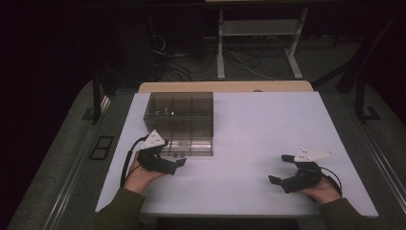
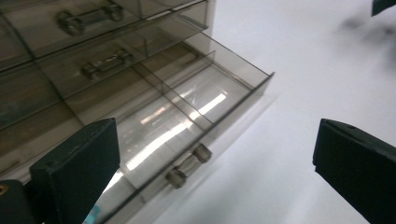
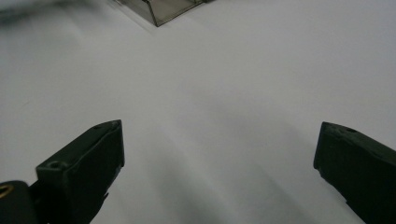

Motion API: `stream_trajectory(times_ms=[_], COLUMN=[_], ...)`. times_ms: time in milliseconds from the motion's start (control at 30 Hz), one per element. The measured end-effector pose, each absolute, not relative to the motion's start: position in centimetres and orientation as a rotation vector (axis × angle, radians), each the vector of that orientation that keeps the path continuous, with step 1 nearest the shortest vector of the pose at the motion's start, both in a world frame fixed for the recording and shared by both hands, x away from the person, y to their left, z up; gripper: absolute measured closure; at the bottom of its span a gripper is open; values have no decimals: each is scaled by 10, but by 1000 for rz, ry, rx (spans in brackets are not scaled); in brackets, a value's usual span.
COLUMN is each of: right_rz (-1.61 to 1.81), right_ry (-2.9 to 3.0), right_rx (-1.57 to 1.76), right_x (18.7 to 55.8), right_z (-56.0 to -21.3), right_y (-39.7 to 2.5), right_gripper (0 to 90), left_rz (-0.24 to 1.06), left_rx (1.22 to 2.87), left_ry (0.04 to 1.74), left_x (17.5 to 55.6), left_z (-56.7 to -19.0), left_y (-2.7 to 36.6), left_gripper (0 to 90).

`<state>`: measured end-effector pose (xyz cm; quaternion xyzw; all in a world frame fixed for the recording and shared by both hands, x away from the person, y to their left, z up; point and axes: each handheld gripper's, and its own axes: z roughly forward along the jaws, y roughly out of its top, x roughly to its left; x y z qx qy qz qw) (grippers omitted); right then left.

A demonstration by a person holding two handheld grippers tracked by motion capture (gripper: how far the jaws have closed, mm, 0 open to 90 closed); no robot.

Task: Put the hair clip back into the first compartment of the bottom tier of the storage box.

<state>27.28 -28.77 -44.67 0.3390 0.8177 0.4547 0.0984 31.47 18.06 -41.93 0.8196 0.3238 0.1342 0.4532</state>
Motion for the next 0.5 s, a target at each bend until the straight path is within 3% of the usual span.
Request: stream_trajectory(times_ms=[500], right_rz=[1344], right_ry=[2416], right_rx=[1004], right_x=[272], right_z=[-446], right_y=[-288], right_gripper=[12], left_rz=[310], left_rx=[2012], left_ry=[775], left_x=[303], left_z=[-427], left_y=[175], left_gripper=[0])
